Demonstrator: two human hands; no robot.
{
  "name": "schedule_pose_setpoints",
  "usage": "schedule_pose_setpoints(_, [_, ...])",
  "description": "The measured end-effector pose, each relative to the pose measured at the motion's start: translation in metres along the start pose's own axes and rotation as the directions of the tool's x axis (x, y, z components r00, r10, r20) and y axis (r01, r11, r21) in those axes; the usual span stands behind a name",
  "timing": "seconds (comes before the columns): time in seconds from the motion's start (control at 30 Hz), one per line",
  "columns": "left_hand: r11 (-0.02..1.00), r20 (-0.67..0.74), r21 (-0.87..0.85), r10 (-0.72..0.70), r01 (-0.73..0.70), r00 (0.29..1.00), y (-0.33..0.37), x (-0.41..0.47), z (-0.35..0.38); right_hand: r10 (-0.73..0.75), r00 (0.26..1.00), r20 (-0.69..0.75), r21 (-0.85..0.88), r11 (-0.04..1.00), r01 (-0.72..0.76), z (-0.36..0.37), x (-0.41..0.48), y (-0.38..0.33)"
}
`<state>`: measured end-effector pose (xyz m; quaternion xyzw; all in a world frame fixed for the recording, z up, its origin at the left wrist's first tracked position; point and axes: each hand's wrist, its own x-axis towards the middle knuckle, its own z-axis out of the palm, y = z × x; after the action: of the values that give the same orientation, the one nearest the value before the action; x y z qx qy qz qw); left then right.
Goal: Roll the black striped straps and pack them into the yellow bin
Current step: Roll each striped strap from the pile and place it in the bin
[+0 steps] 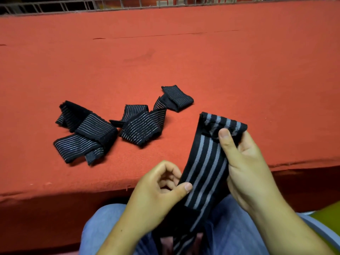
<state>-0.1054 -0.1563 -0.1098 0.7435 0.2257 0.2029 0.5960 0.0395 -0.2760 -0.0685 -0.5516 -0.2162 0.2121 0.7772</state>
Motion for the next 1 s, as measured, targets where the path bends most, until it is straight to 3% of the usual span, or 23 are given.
schedule_pose_setpoints(0.17, [1.000,0.034,-0.025,0.012,-0.011,0.999,0.000,0.001,0.000,0.004,0.999,-0.049,0.002,1.000,-0.004,0.000,0.003,-0.004])
schedule_pose_setpoints(0.3, [0.999,0.174,0.034,-0.007,0.001,0.985,-0.002,0.002,0.001,0.092,0.996,0.023,0.104,0.990,-0.093,0.004,0.003,-0.007])
schedule_pose_setpoints(0.4, [0.989,0.170,0.146,-0.035,0.010,0.985,-0.006,0.005,0.001,0.139,0.986,0.096,0.152,0.976,-0.153,0.005,0.001,-0.007])
schedule_pose_setpoints(0.53, [0.916,0.117,0.401,-0.024,-0.025,0.993,-0.010,0.007,-0.006,0.143,0.980,0.138,0.065,0.986,-0.153,-0.002,0.000,-0.003])
schedule_pose_setpoints(0.63, [0.975,-0.072,0.215,0.067,-0.050,0.995,0.010,0.009,-0.017,0.130,0.972,0.198,-0.054,0.991,-0.122,-0.008,-0.001,0.001])
schedule_pose_setpoints(0.7, [0.993,-0.028,0.002,0.117,-0.117,0.993,0.028,0.013,-0.017,0.146,0.956,0.253,-0.115,0.986,-0.120,-0.008,-0.005,0.004])
schedule_pose_setpoints(0.77, [0.980,0.048,-0.104,0.175,-0.170,0.983,0.044,0.014,-0.012,0.165,0.938,0.304,-0.157,0.980,-0.121,-0.006,-0.010,0.005])
schedule_pose_setpoints(1.0, [0.968,-0.025,0.085,0.241,-0.238,0.970,0.050,0.013,-0.001,0.246,0.917,0.314,-0.164,0.965,-0.202,-0.002,-0.020,0.009])
